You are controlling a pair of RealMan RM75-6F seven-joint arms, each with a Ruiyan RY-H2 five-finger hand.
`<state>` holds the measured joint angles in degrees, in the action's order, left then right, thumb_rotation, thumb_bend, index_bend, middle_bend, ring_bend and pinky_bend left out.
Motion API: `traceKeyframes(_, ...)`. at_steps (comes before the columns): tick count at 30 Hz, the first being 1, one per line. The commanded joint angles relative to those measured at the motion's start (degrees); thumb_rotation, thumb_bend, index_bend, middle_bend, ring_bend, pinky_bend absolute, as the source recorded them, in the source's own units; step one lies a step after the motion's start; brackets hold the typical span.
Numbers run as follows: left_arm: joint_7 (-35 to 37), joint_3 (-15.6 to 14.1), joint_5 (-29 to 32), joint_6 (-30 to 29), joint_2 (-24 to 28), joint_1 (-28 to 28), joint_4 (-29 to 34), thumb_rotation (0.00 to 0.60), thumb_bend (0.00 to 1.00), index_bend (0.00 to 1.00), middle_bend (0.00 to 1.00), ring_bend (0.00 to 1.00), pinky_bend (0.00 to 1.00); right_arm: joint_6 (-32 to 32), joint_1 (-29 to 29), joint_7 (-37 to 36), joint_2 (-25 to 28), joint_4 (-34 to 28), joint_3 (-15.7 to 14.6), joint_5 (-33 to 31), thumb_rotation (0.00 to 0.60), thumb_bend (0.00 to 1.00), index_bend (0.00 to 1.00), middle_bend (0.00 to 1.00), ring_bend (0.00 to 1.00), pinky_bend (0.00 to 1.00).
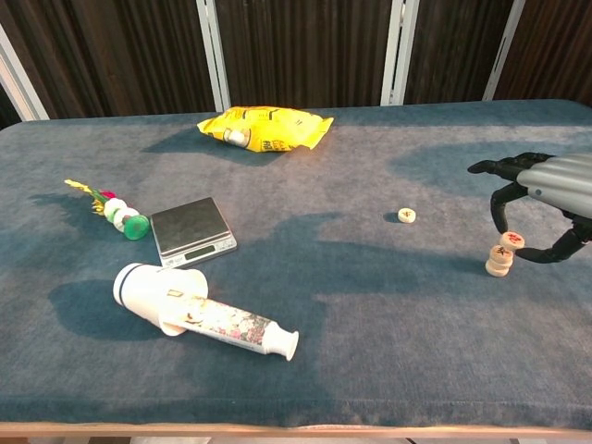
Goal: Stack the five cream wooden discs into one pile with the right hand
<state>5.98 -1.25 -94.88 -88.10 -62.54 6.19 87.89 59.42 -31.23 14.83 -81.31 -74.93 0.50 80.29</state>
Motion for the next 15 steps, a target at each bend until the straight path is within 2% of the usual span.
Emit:
traceKeyframes(1,0.0,0.0,0.0,-0.1,0.0,0.0,0.0,0.6,0.5,0.0,0.0,0.0,0.0,-0.9,-0.1,0.3,-0.3,0.3,0.2,-0.6,0.6,0.49,0.68,0.08,0.0,0.0)
traceKeyframes(10,0.2,0.0,-0.2,0.1,0.0,0.2,0.1,0.6,0.5,0.0,0.0,0.0,0.0,-1.4,0.0,1.0,-0.7,0.2,0.6,-0.8,0.6,0.49,0.63,0.08,0.0,0.0)
traceKeyframes(15,0.3,0.0,-0.3,0.2,0.0,0.3,0.2,0.6,0.5,0.0,0.0,0.0,0.0,-1.5,0.0,1.0,-0.2,-0.5,0.7,-0.6,0.6,0.49,0.49,0.07,0.0,0.0)
